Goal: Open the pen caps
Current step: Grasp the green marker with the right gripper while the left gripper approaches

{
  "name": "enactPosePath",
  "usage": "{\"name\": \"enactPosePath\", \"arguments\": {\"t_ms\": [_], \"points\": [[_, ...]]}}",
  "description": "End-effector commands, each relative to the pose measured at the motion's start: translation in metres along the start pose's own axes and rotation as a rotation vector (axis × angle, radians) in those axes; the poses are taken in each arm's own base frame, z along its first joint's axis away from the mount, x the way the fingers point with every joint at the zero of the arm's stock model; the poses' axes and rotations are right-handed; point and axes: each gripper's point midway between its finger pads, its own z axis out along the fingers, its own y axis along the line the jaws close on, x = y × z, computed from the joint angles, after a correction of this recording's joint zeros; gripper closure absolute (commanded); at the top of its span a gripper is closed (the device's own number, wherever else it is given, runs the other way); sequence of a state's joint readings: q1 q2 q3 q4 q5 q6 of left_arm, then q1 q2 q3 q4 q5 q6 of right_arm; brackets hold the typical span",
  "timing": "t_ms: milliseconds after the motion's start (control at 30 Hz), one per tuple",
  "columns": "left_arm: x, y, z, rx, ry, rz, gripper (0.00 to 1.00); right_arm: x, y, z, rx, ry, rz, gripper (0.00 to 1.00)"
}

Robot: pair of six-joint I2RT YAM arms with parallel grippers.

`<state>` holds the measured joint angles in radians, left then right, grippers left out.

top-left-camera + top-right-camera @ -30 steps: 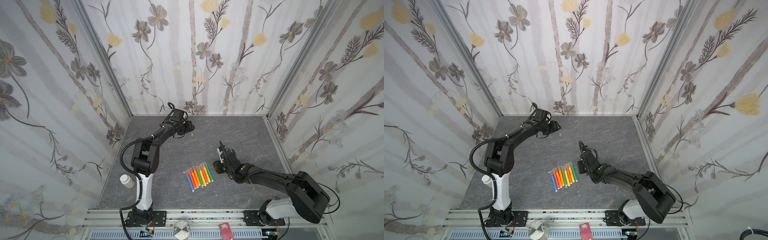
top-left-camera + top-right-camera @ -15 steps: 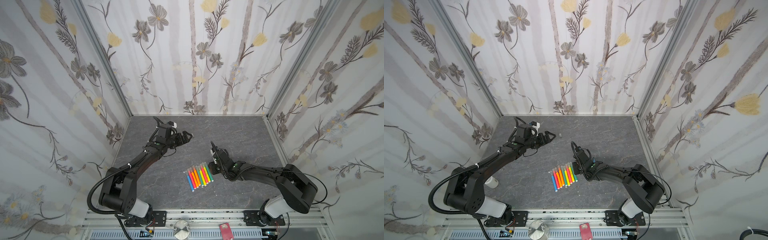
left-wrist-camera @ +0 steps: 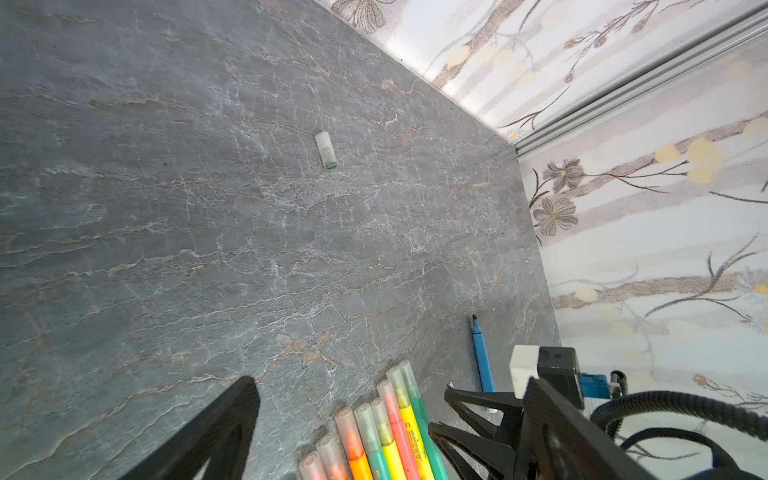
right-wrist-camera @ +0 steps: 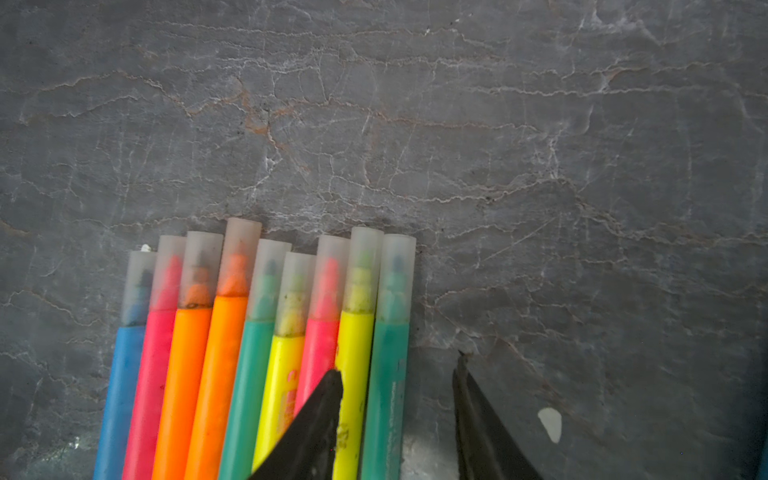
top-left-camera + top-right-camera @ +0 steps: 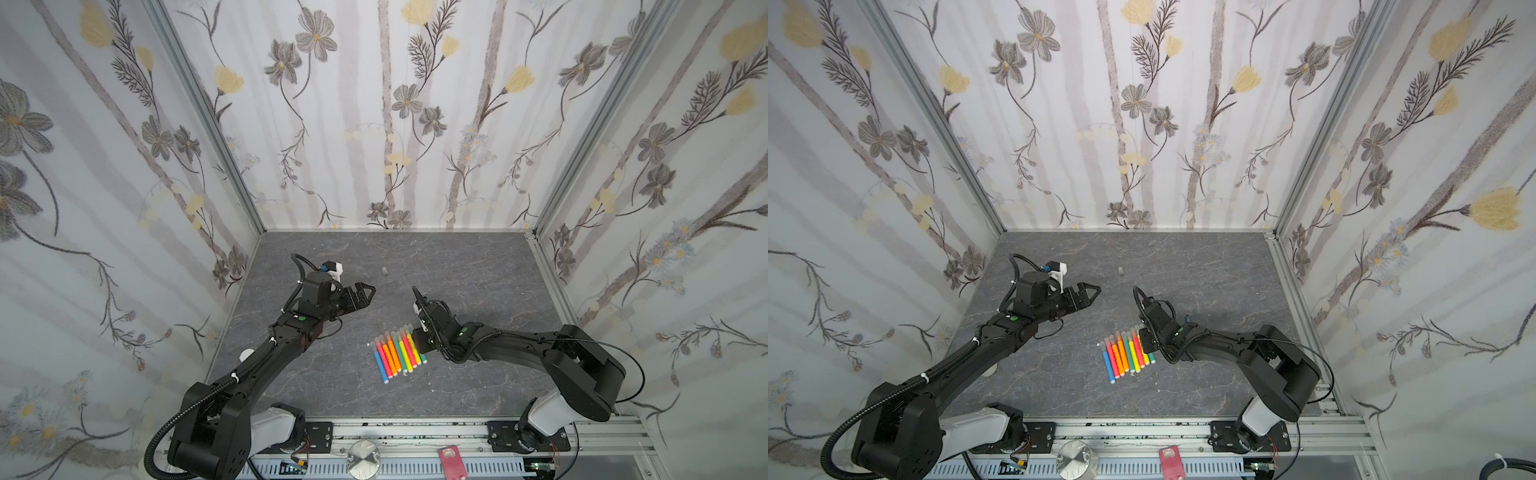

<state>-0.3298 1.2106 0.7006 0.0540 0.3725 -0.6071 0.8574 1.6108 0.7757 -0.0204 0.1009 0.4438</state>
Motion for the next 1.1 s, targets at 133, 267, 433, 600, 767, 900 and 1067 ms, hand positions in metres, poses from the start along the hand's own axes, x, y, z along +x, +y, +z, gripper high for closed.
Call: {"name": "enactPosePath", "arguments": {"t_ms": [133, 267, 433, 600, 767, 900, 1067], "points": [[-0.011, -0.011, 0.003, 0.048, -0.029, -0.014, 0.00, 0.013, -0.008, 0.009, 0.038, 0.039, 0.004, 0.57], [-0.010, -0.011, 0.007, 0.050, -0.018, -0.018, 0.00, 0.021, -0.010, 0.014, 0.044, 0.059, 0.004, 0.59], [-0.004, -0.007, 0.013, 0.039, 0.026, -0.010, 0.00, 0.029, -0.014, 0.018, 0.058, 0.087, 0.001, 0.63], [0.003, 0.004, 0.017, -0.024, 0.064, -0.006, 0.01, 0.052, -0.019, 0.018, 0.046, 0.135, 0.002, 0.73], [0.010, 0.003, 0.023, -0.048, 0.127, 0.002, 0.06, 0.053, -0.018, 0.010, 0.024, 0.125, 0.009, 0.84], [0.024, -0.014, 0.033, 0.000, 0.208, 0.003, 0.10, 0.035, -0.011, -0.004, -0.035, 0.063, 0.024, 0.87], [0.046, -0.046, 0.047, 0.074, 0.287, 0.008, 0.13, 0.003, -0.011, -0.023, -0.136, -0.044, 0.077, 0.90]]}}
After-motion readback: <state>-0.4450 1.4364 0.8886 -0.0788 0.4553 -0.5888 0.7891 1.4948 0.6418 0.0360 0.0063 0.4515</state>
